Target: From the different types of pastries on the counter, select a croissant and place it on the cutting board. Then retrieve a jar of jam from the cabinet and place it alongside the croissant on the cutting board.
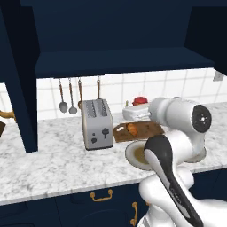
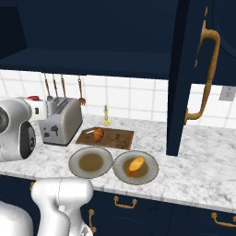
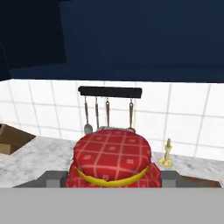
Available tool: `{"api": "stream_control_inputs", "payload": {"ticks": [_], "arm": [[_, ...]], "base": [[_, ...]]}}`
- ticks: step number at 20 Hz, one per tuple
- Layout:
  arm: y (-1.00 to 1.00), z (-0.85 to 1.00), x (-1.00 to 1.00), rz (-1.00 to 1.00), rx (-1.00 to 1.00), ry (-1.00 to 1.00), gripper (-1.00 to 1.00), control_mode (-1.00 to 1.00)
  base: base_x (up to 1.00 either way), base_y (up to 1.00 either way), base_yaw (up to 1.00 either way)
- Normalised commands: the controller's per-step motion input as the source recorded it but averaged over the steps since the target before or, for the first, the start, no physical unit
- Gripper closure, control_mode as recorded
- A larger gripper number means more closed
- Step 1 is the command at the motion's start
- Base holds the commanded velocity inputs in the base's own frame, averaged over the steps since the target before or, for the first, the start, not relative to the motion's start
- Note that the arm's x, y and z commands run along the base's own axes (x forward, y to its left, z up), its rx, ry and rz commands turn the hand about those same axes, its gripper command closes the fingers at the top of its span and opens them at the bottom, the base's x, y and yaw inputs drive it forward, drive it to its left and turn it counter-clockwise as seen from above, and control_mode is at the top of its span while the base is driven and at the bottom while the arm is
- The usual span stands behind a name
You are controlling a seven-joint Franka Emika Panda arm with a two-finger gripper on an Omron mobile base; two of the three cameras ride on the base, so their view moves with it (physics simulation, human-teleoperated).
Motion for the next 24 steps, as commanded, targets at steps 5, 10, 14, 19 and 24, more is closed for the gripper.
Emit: {"api": "stream_control_inputs", "payload": {"ticks": [5,10,14,19,24], "arm": [[-1.00,-0.30,-0.28,0.00,0.00,0.00,1.00,-1.00],[-0.48,-0.19,-0.14,0.00,0.02,0.00,1.00,-1.00],[0.00,-0.25,0.00,0.00,0.00,0.00,1.00,-1.00],[0.00,-0.77,0.04,0.00,0.00,-0.07,1.00,-1.00],[0.00,-0.97,0.09,0.01,0.01,-0.13,1.00,-1.00]], "base": [[0.00,0.00,0.00],[0.00,0.00,0.00],[0.00,0.00,0.00],[0.00,0.00,0.00],[0.00,0.00,0.00]]}}
